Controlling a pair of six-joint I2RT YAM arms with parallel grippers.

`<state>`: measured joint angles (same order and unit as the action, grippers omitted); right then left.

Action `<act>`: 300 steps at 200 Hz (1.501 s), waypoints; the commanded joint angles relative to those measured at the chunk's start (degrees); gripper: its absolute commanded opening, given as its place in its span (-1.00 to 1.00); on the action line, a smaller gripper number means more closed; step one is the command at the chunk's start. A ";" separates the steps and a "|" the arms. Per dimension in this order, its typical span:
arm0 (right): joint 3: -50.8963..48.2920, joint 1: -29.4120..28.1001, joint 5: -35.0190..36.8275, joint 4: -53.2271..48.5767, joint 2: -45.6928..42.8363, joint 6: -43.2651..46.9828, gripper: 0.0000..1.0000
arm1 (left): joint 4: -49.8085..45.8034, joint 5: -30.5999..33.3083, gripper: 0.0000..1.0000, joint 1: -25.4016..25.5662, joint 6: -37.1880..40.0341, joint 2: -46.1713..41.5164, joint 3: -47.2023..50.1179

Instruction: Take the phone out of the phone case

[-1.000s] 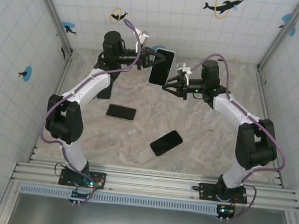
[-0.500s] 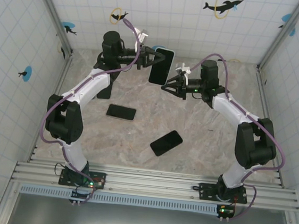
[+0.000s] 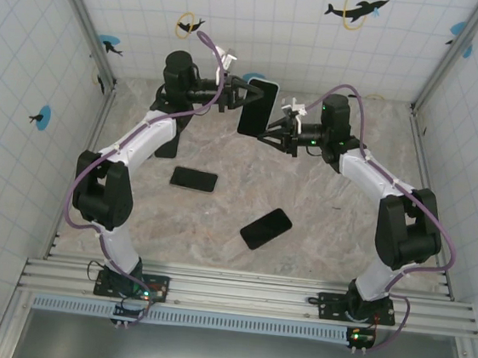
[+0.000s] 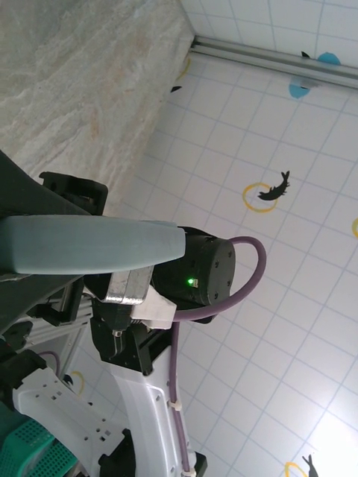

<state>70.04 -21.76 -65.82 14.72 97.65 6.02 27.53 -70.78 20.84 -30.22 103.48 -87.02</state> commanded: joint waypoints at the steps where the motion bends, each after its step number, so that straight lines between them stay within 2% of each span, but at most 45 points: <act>1: 2.38 -0.30 -0.65 -0.88 1.20 1.77 -0.52 | 3.32 -1.77 -1.00 -0.10 -0.85 -2.58 -0.52; 51: 2.51 -0.30 -0.71 -4.61 1.45 4.74 -0.47 | 4.06 -1.88 -1.00 -0.10 -1.77 -2.32 -1.13; 150: 2.91 -0.57 -0.75 -1.71 1.49 2.59 -0.55 | 5.47 -2.49 -1.00 0.10 -4.79 -1.44 -1.13; 218: 3.24 -0.37 1.88 -2.24 0.97 3.75 -0.74 | 4.81 -3.40 -1.00 0.94 -6.32 -1.43 -0.89; 254: 3.17 -0.34 10.44 -5.46 -0.93 10.36 -0.81 | 4.84 -3.89 -1.00 2.20 -10.67 -1.44 -0.72; 300: 1.91 0.40 22.20 -2.68 -3.34 12.11 -0.84 | 9.39 -5.29 -1.00 3.13 -17.96 -3.41 2.50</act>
<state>70.15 -22.41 -60.53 8.84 96.16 15.27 33.89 -69.97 21.06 -37.47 103.50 -86.24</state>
